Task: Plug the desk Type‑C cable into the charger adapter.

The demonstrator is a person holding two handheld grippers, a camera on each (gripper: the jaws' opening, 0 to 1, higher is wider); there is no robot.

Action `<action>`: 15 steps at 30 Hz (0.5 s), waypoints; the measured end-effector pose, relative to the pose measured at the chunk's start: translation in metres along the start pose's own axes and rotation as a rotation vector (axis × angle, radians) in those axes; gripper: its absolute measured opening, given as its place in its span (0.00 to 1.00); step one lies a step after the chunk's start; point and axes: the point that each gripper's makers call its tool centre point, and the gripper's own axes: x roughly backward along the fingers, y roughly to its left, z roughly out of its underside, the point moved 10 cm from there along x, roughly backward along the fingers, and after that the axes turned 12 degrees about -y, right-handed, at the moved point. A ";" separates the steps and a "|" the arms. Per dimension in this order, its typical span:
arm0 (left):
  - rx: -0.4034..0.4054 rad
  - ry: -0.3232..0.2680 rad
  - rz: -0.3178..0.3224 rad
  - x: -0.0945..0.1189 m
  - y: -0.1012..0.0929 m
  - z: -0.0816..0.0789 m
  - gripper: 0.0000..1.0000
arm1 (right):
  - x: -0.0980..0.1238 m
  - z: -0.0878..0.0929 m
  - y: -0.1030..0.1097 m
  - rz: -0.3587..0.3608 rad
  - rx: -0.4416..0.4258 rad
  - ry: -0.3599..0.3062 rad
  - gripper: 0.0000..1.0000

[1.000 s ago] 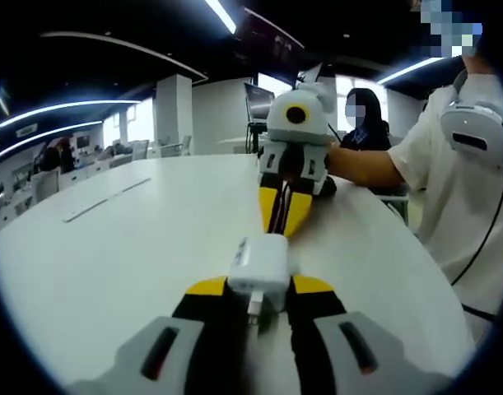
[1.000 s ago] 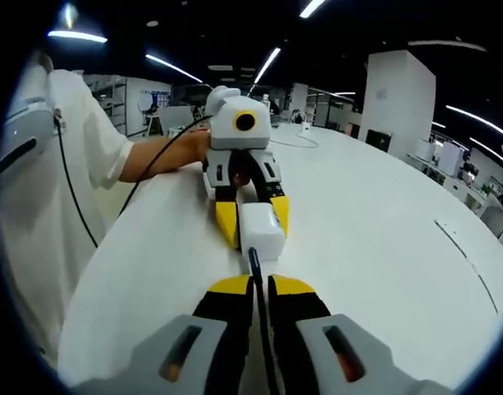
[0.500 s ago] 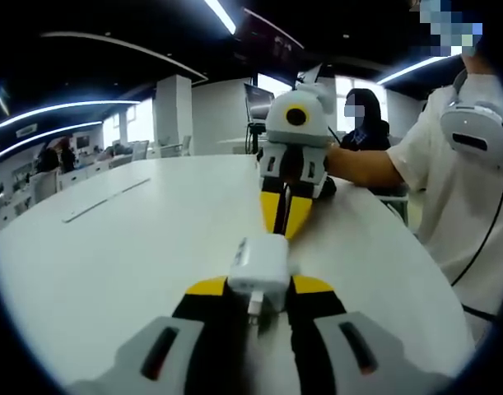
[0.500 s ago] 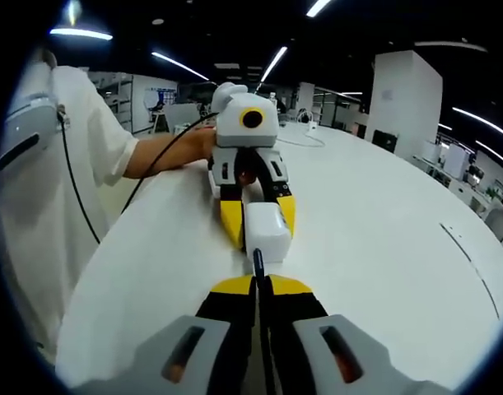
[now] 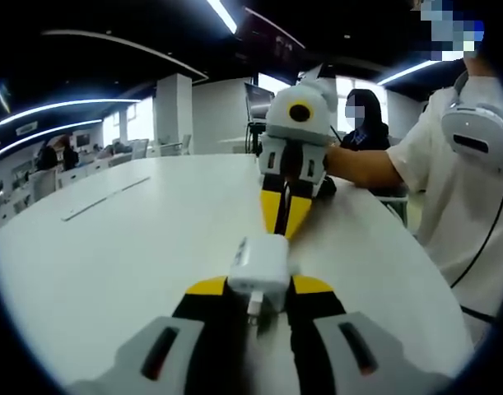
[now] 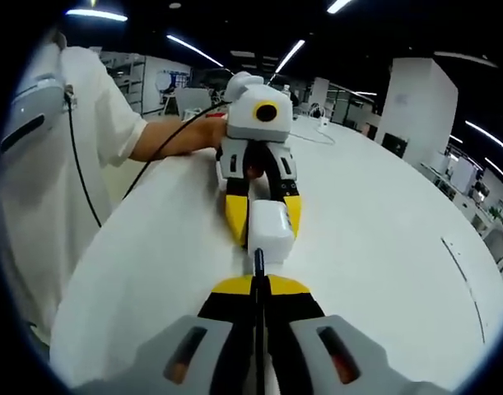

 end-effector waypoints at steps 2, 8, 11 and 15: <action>0.003 0.001 -0.002 0.000 0.000 0.000 0.25 | 0.000 0.000 0.000 0.001 -0.005 -0.004 0.01; 0.004 0.000 -0.003 0.001 0.001 0.000 0.25 | -0.001 0.001 0.001 0.015 -0.010 -0.011 0.00; 0.004 0.000 -0.003 0.001 0.001 0.000 0.25 | -0.002 0.000 0.002 0.018 -0.008 -0.008 0.00; -0.001 -0.001 -0.002 0.000 0.001 0.000 0.25 | -0.007 -0.002 -0.002 0.011 0.002 0.010 0.00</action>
